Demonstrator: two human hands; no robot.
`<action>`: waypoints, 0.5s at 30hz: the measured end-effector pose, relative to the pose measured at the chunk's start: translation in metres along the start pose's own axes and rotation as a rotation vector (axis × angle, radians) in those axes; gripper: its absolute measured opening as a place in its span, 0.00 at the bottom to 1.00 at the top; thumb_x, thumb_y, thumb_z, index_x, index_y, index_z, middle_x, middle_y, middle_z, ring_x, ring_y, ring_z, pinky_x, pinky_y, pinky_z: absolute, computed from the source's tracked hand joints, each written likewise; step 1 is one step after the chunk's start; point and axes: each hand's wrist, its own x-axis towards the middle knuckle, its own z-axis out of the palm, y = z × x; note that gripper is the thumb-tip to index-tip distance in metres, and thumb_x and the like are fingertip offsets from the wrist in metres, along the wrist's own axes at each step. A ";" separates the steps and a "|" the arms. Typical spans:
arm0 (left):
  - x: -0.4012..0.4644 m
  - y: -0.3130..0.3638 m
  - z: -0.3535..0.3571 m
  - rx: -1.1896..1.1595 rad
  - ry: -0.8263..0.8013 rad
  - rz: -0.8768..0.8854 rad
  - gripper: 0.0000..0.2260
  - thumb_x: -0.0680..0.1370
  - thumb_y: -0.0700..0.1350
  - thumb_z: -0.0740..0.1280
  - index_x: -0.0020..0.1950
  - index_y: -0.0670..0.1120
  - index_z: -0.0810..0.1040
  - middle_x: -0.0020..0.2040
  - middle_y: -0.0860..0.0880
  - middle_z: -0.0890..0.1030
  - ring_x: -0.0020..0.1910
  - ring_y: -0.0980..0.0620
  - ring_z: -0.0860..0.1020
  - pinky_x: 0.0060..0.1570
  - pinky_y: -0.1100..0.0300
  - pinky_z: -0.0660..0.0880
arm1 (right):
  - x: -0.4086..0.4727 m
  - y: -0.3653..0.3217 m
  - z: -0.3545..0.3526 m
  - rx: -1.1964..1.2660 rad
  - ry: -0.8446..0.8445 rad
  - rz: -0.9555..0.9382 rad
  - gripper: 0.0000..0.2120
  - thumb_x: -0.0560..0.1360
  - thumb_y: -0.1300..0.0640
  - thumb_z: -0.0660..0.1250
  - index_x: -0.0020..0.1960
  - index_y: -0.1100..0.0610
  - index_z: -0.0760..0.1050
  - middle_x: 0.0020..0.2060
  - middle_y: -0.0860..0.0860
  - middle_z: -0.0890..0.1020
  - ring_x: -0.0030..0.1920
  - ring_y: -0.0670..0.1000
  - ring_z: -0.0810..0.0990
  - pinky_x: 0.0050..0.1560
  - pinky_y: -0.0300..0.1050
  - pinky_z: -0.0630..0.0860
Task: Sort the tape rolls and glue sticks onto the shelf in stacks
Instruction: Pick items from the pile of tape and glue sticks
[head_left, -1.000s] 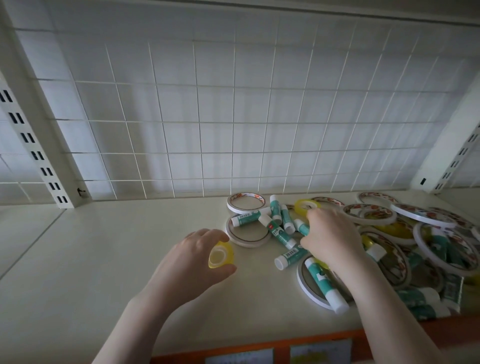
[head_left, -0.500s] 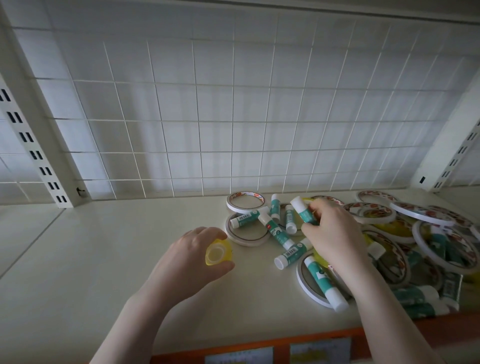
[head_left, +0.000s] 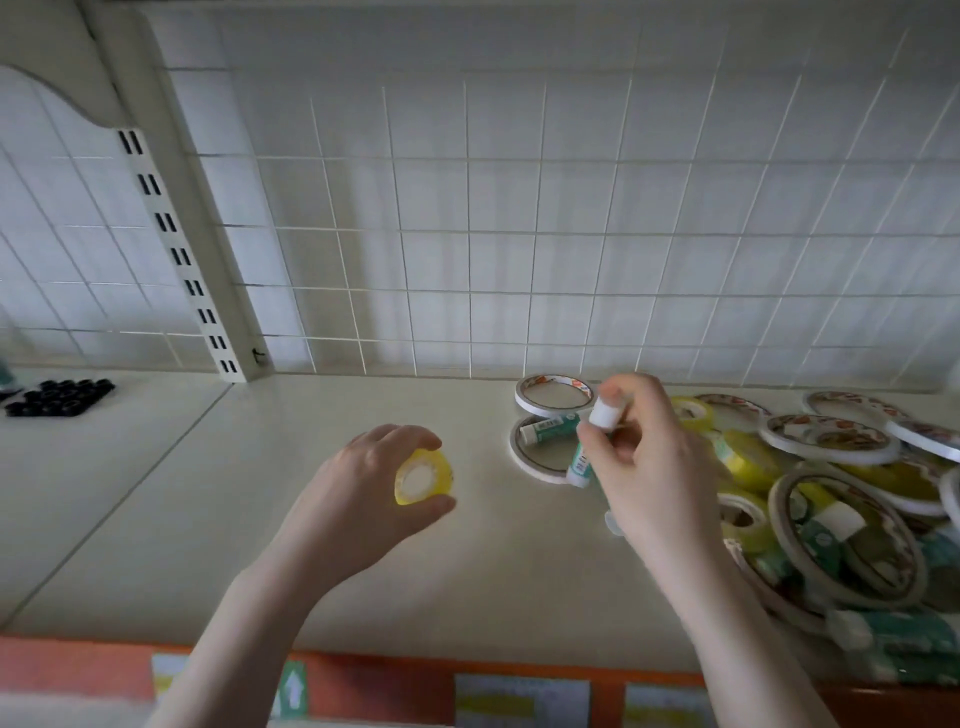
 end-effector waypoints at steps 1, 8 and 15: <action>-0.004 -0.005 -0.005 0.006 0.012 -0.016 0.21 0.68 0.55 0.73 0.59 0.54 0.75 0.53 0.60 0.73 0.46 0.59 0.70 0.45 0.65 0.64 | -0.003 -0.006 0.005 0.019 -0.004 -0.022 0.12 0.69 0.61 0.73 0.48 0.54 0.73 0.30 0.46 0.76 0.29 0.47 0.74 0.29 0.31 0.64; -0.040 -0.054 -0.057 0.028 0.074 -0.080 0.20 0.68 0.53 0.74 0.59 0.52 0.75 0.53 0.59 0.74 0.45 0.59 0.70 0.45 0.67 0.64 | -0.030 -0.074 0.050 0.192 -0.078 -0.100 0.12 0.68 0.61 0.74 0.42 0.57 0.70 0.25 0.44 0.72 0.32 0.42 0.75 0.30 0.29 0.66; -0.087 -0.147 -0.140 0.077 0.124 -0.092 0.21 0.69 0.52 0.74 0.60 0.52 0.75 0.56 0.57 0.75 0.50 0.56 0.74 0.47 0.65 0.66 | -0.063 -0.181 0.126 0.264 -0.103 -0.125 0.12 0.68 0.62 0.74 0.42 0.54 0.71 0.26 0.40 0.73 0.31 0.33 0.74 0.33 0.27 0.66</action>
